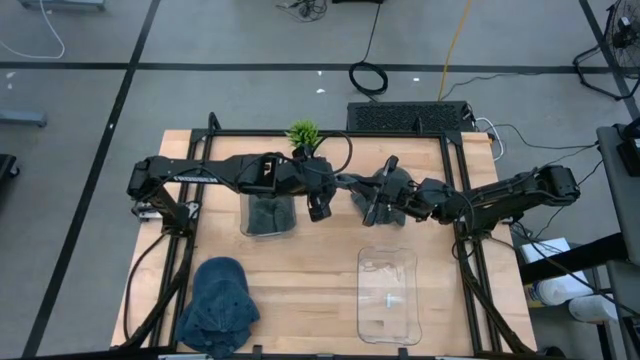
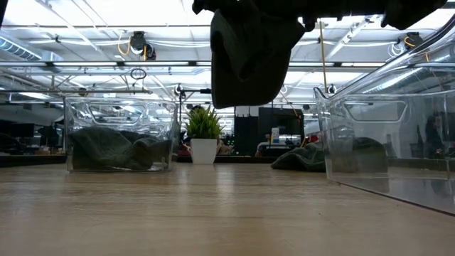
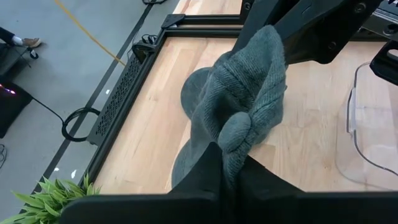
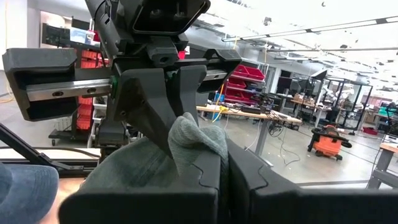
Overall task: Pick & Place hat
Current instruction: Put the black cap into the top transparent bin
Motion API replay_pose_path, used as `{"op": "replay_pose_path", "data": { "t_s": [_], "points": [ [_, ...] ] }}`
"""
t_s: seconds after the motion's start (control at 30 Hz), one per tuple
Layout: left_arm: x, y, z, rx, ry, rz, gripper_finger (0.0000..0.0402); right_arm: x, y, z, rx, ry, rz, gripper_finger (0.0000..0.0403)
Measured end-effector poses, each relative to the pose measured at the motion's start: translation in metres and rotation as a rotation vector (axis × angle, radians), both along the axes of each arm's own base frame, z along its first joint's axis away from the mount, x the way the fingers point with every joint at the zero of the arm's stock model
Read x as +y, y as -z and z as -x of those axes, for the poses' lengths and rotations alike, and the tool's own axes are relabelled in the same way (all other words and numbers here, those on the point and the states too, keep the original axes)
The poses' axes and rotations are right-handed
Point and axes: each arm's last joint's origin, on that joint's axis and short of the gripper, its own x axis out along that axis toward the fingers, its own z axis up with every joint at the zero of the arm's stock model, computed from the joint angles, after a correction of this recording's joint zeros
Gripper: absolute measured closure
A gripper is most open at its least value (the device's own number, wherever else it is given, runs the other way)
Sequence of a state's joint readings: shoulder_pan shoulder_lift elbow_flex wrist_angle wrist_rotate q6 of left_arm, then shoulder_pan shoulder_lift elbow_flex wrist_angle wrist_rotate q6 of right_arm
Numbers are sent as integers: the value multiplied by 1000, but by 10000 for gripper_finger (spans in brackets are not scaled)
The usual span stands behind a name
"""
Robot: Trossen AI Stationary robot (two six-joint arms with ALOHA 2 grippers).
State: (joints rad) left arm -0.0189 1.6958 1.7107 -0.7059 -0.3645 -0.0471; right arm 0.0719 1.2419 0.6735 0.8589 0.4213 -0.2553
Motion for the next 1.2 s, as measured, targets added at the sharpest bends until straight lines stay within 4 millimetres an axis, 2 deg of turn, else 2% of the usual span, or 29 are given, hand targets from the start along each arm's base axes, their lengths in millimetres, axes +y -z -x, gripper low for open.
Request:
{"op": "replay_pose_path", "data": {
  "t_s": [0.5,0.67,0.9,1.2],
  "points": [
    [0,0,0,11,14,-18,385,0,1,0,7,-2,1,403],
    [0,0,0,12,15,-19,395,0,1,0,10,-4,-12,395],
    [0,2,2,35,14,-20,393,0,4,-1,28,-7,-28,349],
    [0,5,4,76,5,-29,396,0,8,1,99,-7,-43,256]
  ]
}}
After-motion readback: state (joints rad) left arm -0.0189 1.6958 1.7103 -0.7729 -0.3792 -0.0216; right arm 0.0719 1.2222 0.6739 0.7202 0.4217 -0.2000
